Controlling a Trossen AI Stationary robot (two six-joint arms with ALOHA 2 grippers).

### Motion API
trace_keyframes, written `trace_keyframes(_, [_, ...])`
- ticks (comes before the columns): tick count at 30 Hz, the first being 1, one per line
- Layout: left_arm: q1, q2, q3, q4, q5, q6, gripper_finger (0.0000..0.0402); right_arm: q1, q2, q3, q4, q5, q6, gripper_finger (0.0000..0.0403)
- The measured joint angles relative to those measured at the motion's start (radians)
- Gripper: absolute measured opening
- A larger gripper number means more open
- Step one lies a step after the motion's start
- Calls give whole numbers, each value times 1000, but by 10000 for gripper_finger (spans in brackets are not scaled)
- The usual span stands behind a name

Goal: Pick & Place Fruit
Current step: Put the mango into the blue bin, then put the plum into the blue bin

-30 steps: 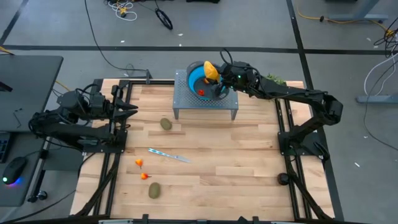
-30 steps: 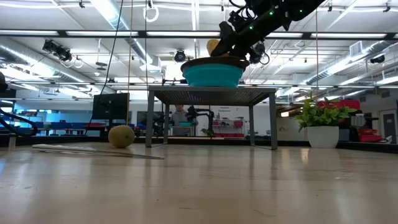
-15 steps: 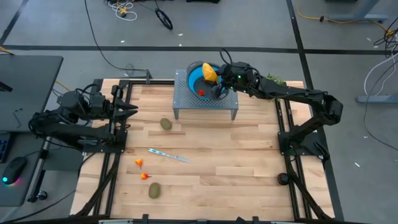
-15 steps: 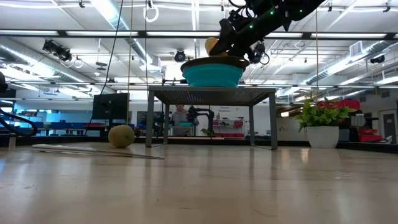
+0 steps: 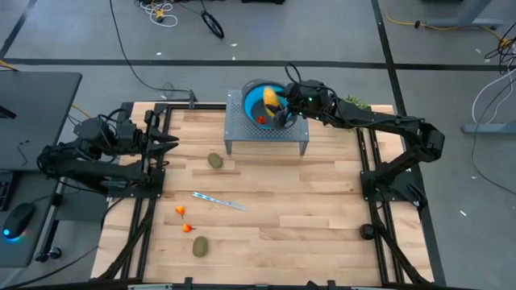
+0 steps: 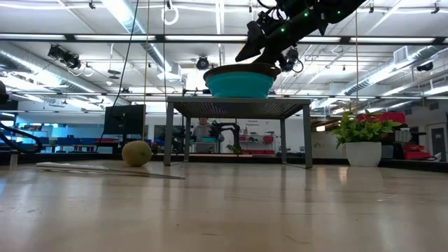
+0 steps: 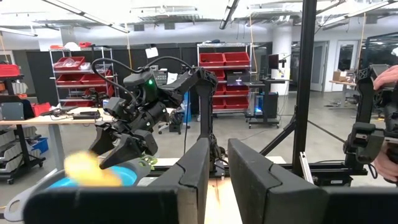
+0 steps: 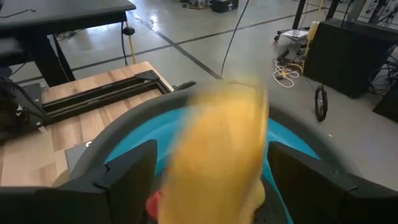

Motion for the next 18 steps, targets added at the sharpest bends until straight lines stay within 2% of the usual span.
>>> trace_keyframes(16, [0,0,0,0,0,0,68,0,-14,0,-7,-4,0,325])
trace_keyframes(18, [0,0,0,0,0,0,68,1,-27,0,-8,-29,-12,325])
